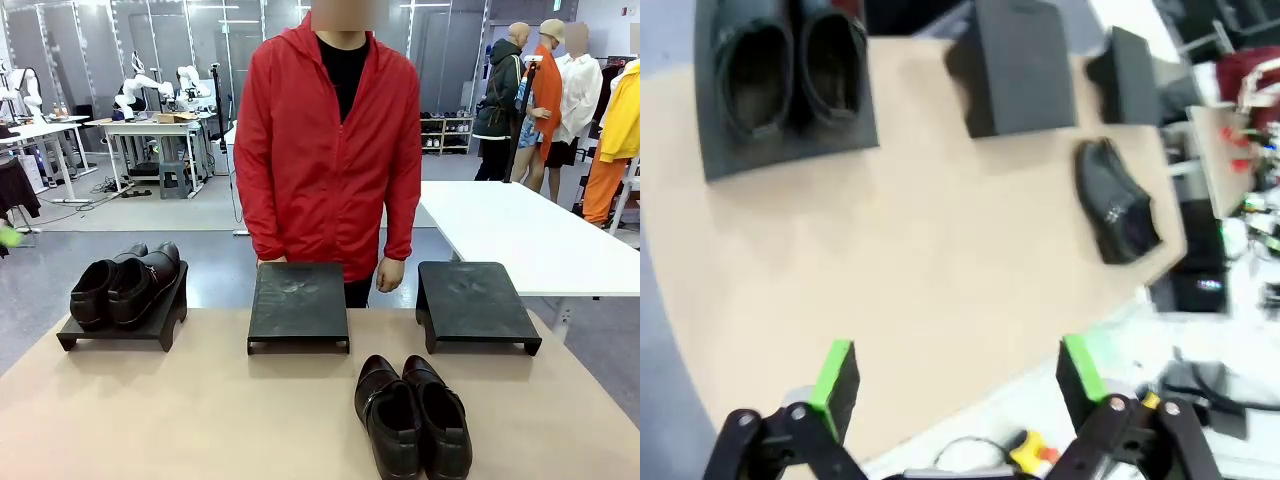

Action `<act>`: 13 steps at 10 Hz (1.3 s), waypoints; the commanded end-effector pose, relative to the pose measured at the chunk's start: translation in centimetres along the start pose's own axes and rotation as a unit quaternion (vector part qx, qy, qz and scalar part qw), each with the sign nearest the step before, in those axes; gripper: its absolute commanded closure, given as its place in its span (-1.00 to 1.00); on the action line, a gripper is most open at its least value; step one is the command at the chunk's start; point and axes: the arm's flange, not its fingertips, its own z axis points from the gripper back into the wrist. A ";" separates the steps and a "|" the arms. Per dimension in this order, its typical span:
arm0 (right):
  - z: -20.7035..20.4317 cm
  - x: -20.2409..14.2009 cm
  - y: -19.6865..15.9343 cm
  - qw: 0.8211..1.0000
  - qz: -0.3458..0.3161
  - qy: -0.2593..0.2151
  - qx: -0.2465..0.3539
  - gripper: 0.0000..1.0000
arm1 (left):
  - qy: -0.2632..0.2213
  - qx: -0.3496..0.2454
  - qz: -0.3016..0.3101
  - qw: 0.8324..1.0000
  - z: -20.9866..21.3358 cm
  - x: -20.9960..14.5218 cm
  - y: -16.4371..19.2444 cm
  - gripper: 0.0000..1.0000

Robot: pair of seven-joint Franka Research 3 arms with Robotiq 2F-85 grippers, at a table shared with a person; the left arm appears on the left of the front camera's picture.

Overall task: Place the shoes on the stand as instructed by the person.
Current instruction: Pick up another pair of Shoes and place it on the Shoes Stand indicated by the person.

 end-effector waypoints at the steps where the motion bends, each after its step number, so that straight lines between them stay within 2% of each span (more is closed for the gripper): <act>1: 0.3 0.0 0.2 1.000 0.009 -0.005 0.005 -1.00 | -0.003 -0.088 0.024 0.996 3.8 -1.7 3.9 -1.00; 3: 0.3 0.0 0.2 1.000 0.009 -0.005 0.005 -1.00 | -0.050 -0.164 0.035 0.985 5.4 -6.7 8.4 -1.00; 5: 0.3 0.0 0.2 1.000 0.009 -0.005 0.005 -1.00 | -0.103 -0.213 0.039 0.971 6.7 -11.7 11.6 -1.00; 7: 0.3 0.0 0.2 1.000 0.009 -0.005 0.005 -1.00 | -0.126 -0.250 0.044 0.959 7.5 -15.1 14.2 -1.00; 10: 0.3 0.0 0.2 1.000 0.009 -0.005 0.005 -1.00 | -0.124 -0.287 0.097 0.945 6.3 -14.6 16.9 -1.00; 11: 0.3 0.0 0.2 1.000 0.009 -0.005 0.005 -1.00 | -0.106 -0.275 0.094 0.951 5.1 -12.9 16.4 -1.00; 12: 0.3 0.0 0.2 1.000 0.009 -0.005 0.005 -1.00 | -0.129 -0.275 0.090 0.948 6.0 -16.6 16.0 -1.00; 13: 0.3 0.0 0.2 1.000 0.009 -0.005 0.005 -1.00 | -0.129 -0.275 0.090 0.948 6.0 -16.6 16.0 -1.00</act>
